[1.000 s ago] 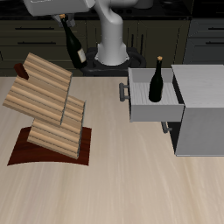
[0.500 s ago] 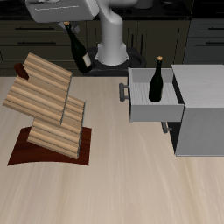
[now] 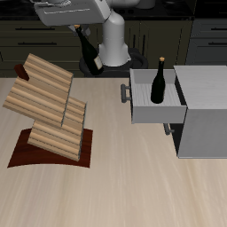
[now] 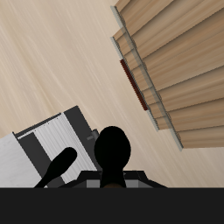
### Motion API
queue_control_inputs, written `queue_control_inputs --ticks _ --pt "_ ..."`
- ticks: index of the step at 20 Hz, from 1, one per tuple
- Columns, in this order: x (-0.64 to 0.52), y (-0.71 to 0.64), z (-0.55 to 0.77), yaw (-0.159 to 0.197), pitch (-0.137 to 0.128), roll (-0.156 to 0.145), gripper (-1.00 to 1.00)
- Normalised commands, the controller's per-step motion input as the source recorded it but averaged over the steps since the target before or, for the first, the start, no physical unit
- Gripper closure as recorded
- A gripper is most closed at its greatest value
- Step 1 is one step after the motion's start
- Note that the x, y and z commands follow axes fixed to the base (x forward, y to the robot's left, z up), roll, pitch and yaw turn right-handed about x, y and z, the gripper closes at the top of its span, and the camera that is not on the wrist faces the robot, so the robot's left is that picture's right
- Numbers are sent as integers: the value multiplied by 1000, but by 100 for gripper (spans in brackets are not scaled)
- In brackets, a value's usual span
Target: Place the wine bottle from the table onto the top layer of the wine rack
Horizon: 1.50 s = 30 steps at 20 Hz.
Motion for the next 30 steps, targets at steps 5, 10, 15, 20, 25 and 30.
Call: queue_control_inputs --ticks 5,10,15,20,25,30 --pt "23 61 31 -10 14 14 100" --pt "29 -58 36 -57 4 8 100" --pt "7 -189 47 -69 5 -16 100" --pt "-85 -221 93 -18 -27 -31 100" --pt "-40 -271 22 -35 -9 -50 100" --pt "-4 -129 -16 -13 -8 -28 100"
